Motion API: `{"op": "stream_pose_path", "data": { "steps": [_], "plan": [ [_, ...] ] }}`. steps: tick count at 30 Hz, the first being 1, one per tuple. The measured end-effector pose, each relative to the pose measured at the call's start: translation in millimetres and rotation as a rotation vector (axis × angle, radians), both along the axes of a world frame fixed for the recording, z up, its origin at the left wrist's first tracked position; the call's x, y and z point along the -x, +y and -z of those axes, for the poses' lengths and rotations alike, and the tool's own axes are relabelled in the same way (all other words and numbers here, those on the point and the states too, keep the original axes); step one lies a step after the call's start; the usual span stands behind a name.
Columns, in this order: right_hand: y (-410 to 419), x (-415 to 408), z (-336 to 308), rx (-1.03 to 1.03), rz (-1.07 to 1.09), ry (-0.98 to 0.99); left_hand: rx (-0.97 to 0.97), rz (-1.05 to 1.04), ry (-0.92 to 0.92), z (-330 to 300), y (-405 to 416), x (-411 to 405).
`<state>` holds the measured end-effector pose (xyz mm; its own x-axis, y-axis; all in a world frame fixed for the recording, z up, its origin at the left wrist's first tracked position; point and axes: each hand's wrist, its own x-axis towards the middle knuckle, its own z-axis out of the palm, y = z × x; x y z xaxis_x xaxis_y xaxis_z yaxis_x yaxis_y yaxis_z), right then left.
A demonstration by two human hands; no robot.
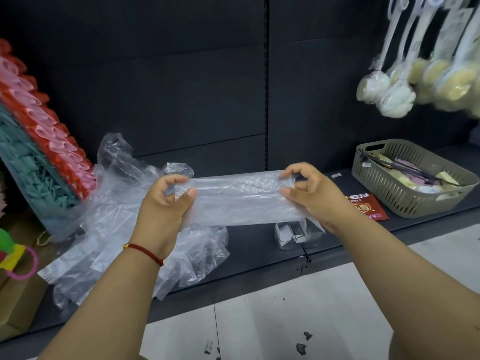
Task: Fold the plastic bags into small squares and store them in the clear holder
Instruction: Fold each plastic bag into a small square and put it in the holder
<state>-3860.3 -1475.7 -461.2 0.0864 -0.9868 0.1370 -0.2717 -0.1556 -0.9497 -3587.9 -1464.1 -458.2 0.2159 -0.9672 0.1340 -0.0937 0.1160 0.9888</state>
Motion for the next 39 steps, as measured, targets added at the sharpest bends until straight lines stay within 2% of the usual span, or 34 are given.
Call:
{"op": "stream_pose_path", "data": {
  "steps": [6, 11, 16, 25, 30, 32, 34, 39],
  "plan": [
    [0.7, -1.2, 0.5, -0.022, 0.023, 0.012, -0.011, 0.035, -0.019, -1.7, 1.9, -5.5],
    [3.5, 1.3, 0.8, -0.073, -0.025, -0.019, -0.035, 0.117, -0.106, -5.0, 3.6, -14.5],
    [3.2, 0.7, 0.3, -0.032, 0.047, 0.031, -0.074, 0.173, -0.098, -7.1, 0.9, -22.1],
    [-1.2, -2.0, 4.9, -0.04, 0.149, 0.141, -0.055, 0.102, -0.543, -8.5, 0.1, -22.1],
    [-3.4, -4.3, 12.6, -0.128, 0.175, 0.241, -0.035, 0.075, -0.663, -6.3, -2.1, -17.4],
    [-3.3, -4.2, 16.7, -0.163, 0.147, 0.267, -0.055, 0.074, -0.568, -6.1, -3.1, -17.1],
    [-2.3, -3.8, 19.9, -0.208, 0.078, 0.315, -0.095, 0.085, -0.372, -6.2, -1.9, -14.6],
    [5.6, -8.7, 26.9, -0.383, -0.248, 0.517, -0.066, 0.036, -0.095, -4.4, -0.8, -3.6]
  ]
}}
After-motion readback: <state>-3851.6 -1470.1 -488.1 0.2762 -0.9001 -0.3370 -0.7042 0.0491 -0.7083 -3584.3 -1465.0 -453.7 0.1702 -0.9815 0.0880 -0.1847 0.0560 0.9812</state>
